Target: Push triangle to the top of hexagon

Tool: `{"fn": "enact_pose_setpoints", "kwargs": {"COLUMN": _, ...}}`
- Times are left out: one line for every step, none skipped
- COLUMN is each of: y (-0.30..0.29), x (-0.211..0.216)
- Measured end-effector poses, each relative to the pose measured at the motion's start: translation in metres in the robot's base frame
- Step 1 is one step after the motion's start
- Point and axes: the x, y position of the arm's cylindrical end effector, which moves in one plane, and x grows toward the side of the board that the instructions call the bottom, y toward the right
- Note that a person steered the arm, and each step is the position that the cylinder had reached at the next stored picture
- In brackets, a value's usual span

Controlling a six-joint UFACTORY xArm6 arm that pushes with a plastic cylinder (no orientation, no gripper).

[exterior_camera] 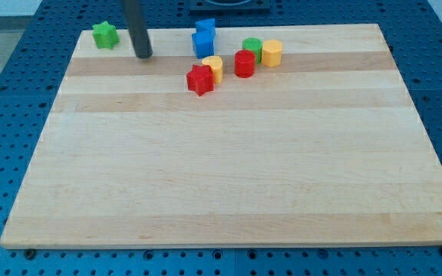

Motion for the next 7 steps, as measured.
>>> {"fn": "enact_pose_setpoints", "kwargs": {"y": 0.001, "x": -0.054}}
{"fn": "enact_pose_setpoints", "kwargs": {"y": 0.006, "x": -0.055}}
{"fn": "enact_pose_setpoints", "kwargs": {"y": 0.027, "x": -0.055}}
{"fn": "enact_pose_setpoints", "kwargs": {"y": 0.055, "x": -0.055}}
{"fn": "enact_pose_setpoints", "kwargs": {"y": 0.091, "x": -0.055}}
{"fn": "enact_pose_setpoints", "kwargs": {"y": 0.154, "x": -0.043}}
{"fn": "enact_pose_setpoints", "kwargs": {"y": 0.219, "x": -0.03}}
